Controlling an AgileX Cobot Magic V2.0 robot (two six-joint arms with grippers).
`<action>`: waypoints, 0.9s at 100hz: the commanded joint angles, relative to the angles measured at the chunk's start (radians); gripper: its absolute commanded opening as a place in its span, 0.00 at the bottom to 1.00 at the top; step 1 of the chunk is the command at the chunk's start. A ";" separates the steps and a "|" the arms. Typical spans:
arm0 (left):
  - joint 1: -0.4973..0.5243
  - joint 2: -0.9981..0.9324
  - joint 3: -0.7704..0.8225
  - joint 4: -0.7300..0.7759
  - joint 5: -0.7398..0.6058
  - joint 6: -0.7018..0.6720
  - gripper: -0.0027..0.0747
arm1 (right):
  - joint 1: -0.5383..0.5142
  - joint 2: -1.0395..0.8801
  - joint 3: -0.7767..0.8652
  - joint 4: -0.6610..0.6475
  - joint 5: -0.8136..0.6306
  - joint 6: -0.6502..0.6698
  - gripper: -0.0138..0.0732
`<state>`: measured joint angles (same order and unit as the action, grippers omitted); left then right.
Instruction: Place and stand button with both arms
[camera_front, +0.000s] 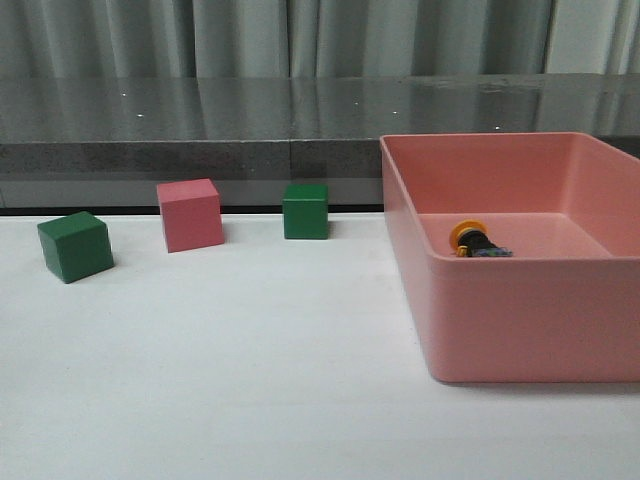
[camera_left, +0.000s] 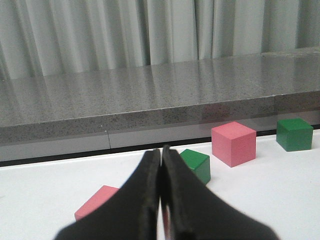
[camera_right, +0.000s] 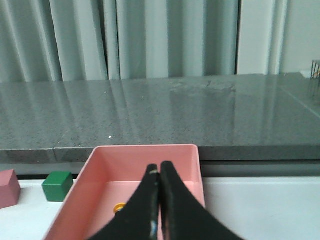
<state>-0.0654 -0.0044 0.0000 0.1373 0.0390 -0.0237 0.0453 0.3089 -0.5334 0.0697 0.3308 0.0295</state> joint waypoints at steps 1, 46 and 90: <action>0.000 -0.031 0.044 -0.008 -0.076 -0.009 0.01 | -0.007 0.138 -0.136 0.076 -0.004 0.001 0.08; 0.000 -0.031 0.044 -0.008 -0.076 -0.009 0.01 | 0.087 0.736 -0.457 0.175 0.028 -0.125 0.08; 0.000 -0.031 0.044 -0.008 -0.076 -0.009 0.01 | 0.159 1.165 -0.611 0.173 0.043 -0.199 0.88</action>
<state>-0.0654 -0.0044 0.0000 0.1373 0.0390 -0.0237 0.2032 1.4517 -1.0922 0.2358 0.4287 -0.1325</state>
